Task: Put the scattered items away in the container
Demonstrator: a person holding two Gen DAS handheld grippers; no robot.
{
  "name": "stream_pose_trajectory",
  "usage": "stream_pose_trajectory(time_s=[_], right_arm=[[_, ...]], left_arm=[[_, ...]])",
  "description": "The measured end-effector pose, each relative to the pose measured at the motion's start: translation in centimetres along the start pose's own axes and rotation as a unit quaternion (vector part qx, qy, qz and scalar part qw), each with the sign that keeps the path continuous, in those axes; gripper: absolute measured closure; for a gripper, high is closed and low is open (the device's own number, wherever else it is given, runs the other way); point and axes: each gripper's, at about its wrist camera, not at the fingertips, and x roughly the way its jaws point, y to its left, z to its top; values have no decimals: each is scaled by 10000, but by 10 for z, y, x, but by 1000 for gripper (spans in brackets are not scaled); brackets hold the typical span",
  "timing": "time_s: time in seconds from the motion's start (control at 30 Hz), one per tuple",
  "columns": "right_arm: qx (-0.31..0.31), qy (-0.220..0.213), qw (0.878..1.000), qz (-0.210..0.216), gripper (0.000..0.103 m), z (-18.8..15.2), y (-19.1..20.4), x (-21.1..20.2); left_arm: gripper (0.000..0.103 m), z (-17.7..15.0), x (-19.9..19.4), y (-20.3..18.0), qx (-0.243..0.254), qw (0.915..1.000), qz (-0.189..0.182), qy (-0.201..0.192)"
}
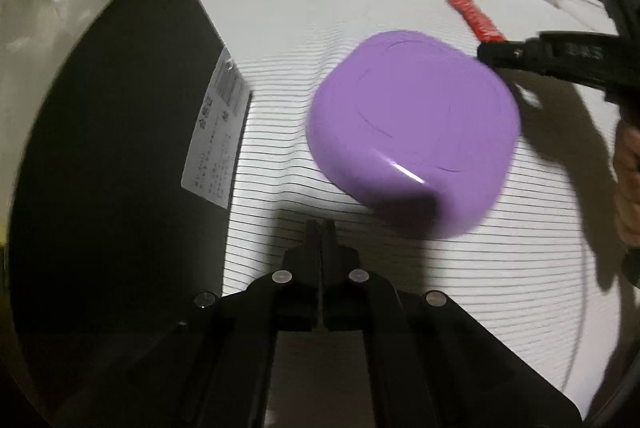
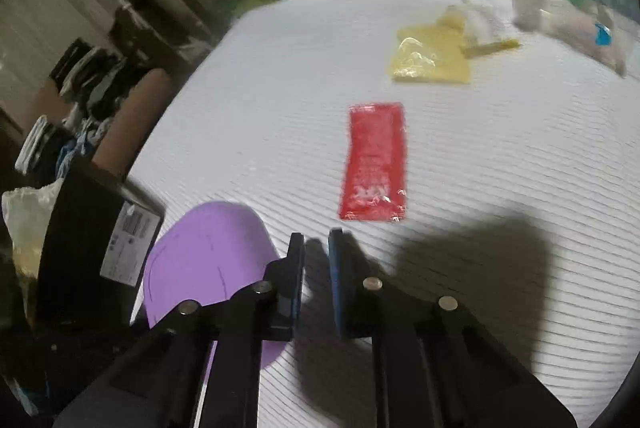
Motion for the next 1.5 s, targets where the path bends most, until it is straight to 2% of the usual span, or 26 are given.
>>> stream_pose_trajectory(time_s=[0.03, 0.07, 0.13, 0.2, 0.23, 0.27, 0.3, 0.33, 0.37, 0.43, 0.47, 0.53, 0.6, 0.63, 0.67, 0.73, 0.8, 0.9, 0.97, 1.07, 1.17, 1.3, 1.37, 1.43, 1.5], right_arm=[[22, 231, 9990, 376, 94, -2, 2, 4], [78, 378, 9975, 595, 100, -5, 3, 7], [268, 525, 9935, 977, 101, -10, -1, 6], [703, 593, 9821, 1643, 101, -14, -14, 0], [900, 536, 9700, 2192, 101, -13, -19, -6], [1011, 565, 9584, 2610, 101, -11, -18, -7], [989, 599, 9537, 2778, 101, -11, -12, -9], [706, 618, 9600, 2640, 101, -12, 3, -13], [499, 675, 9636, 2539, 101, -14, 15, -12], [300, 873, 9647, 2466, 101, -20, 35, -7], [138, 890, 9693, 2287, 101, -21, 44, -6], [-82, 722, 9826, 1710, 100, -20, 51, -10], [-262, 284, 9943, 996, 100, -18, 42, -24], [-461, 12, 9982, 373, 100, -16, 37, -33], [-594, -98, 9981, -147, 100, -16, 31, -34], [-716, 15, 9951, -681, 100, -19, 26, -28], [-775, 209, 9929, -873, 100, -24, 22, -16], [-918, 311, 9928, -702, 100, -32, 23, -12], [-875, 513, 9942, -350, 100, -33, 24, -10], [-890, 574, 9941, -221, 101, -37, 27, -9], [-433, 715, 9960, 328, 101, -41, 10, -12], [26, 549, 9919, 1141, 101, -37, 4, -23], [188, 309, 9850, 1690, 101, -26, 14, -31], [198, 306, 9732, 2269, 101, -21, 26, -37], [-146, 377, 9764, 2121, 101, -23, 55, -32]], left_arm=[[102, 2, 1, -1, 21, 10000, 5, 15], [103, 5, 2, -1, 39, 9999, 98, 34], [103, 7, 4, 2, 1, 9998, 174, 14], [103, 7, 5, 2, -46, 9998, 180, 15], [103, 8, 5, 1, -65, 9999, 134, 6], [103, 8, 4, 0, -124, 9999, -96, 3], [103, 10, 3, -1, -219, 9989, -406, 46], [103, 11, 3, -4, -310, 9971, -696, 91], [103, 11, 2, -7, -333, 9964, -771, 92], [103, 11, 1, -18, -156, 9986, -510, 1], [103, 11, 1, -16, -139, 9988, -459, -4], [103, 14, 1, -15, -125, 9991, -396, 20], [103, 16, 3, -16, -125, 9994, -320, 32], [103, 14, 4, -17, -121, 9995, -292, 30], [103, 14, 5, -18, -109, 9996, -271, 25], [103, 13, 5, -23, -50, 9997, -222, 1], [103, 14, 6, -26, -19, 9998, -196, -18], [103, 12, 6, -24, -42, 9997, -241, -11], [103, 10, 6, -21, -65, 9996, -276, -5], [103, -2, -2, -10, -74, 9996, -266, -20], [103, -3, -1, -5, -124, 9998, -150, -32], [103, -5, -2, 4, -252, 9996, -92, 4], [103, -5, -2, 5, -286, 9995, -107, 18], [103, -3, -2, 1, -291, 9989, -373, 9], [103, -3, -3, -4, -338, 9979, -552, 30]])
